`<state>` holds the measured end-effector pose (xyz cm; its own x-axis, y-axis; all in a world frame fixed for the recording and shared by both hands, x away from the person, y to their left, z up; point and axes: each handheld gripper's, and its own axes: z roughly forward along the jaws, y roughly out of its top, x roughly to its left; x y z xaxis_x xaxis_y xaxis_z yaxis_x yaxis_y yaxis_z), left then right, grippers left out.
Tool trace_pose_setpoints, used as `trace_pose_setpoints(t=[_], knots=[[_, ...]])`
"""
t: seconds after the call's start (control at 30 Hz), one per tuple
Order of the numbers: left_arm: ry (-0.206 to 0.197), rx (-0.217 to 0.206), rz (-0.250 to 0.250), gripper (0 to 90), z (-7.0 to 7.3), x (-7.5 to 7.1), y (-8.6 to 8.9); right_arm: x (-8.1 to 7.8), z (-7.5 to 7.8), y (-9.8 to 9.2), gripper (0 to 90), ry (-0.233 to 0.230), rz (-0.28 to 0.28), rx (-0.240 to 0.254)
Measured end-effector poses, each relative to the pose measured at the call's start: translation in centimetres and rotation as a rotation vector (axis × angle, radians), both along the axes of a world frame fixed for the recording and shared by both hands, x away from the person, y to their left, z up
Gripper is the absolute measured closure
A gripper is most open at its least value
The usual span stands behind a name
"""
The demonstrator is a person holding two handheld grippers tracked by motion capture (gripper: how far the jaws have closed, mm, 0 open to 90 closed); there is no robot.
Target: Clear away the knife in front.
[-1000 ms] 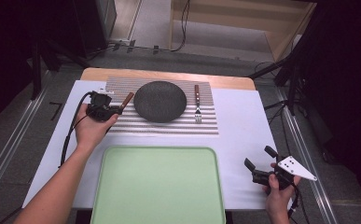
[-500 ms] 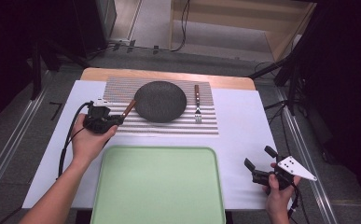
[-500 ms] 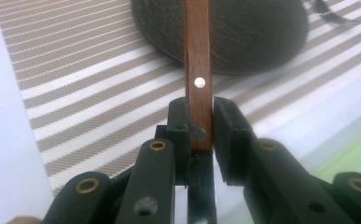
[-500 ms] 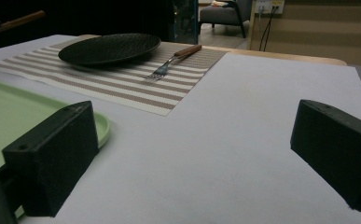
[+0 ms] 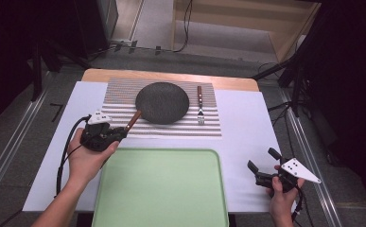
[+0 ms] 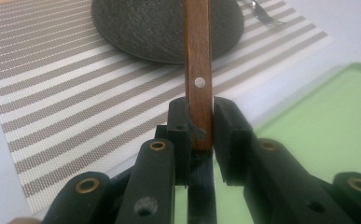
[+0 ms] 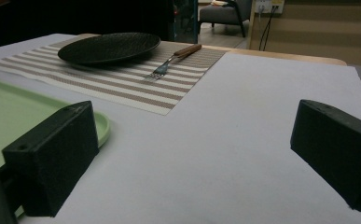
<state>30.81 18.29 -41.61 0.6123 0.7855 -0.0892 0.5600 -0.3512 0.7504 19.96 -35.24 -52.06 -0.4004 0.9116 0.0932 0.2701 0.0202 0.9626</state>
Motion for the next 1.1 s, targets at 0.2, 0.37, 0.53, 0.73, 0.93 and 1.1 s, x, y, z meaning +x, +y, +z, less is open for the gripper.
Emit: trace_pose_setpoints(t=[0.2,0.37,0.53,0.73,0.93,1.1], knots=[[-0.005,-0.006,-0.007,76.8,-0.5,-2.1,0.0,0.0,0.0,0.0,0.0,-0.001,0.0,0.001],[0.008,-0.018,-0.021,76.8,-1.1,-3.7,0.2,0.0,0.0,0.1,0.0,0.0,-0.004,-0.003],[0.011,-0.032,-0.021,76.8,-1.7,-5.1,0.4,0.0,0.0,0.1,0.0,0.002,-0.01,-0.006],[0.028,-0.025,-0.021,76.8,-2.8,-6.5,0.5,0.0,0.0,0.1,0.0,0.002,-0.008,-0.012],[0.052,-0.034,-0.027,76.8,-4.2,-7.8,0.4,0.0,0.0,0.2,0.0,0.002,-0.015,-0.016],[0.086,-0.069,-0.026,76.7,-5.3,-8.6,0.9,0.0,0.0,0.2,0.0,0.005,-0.018,-0.023]])
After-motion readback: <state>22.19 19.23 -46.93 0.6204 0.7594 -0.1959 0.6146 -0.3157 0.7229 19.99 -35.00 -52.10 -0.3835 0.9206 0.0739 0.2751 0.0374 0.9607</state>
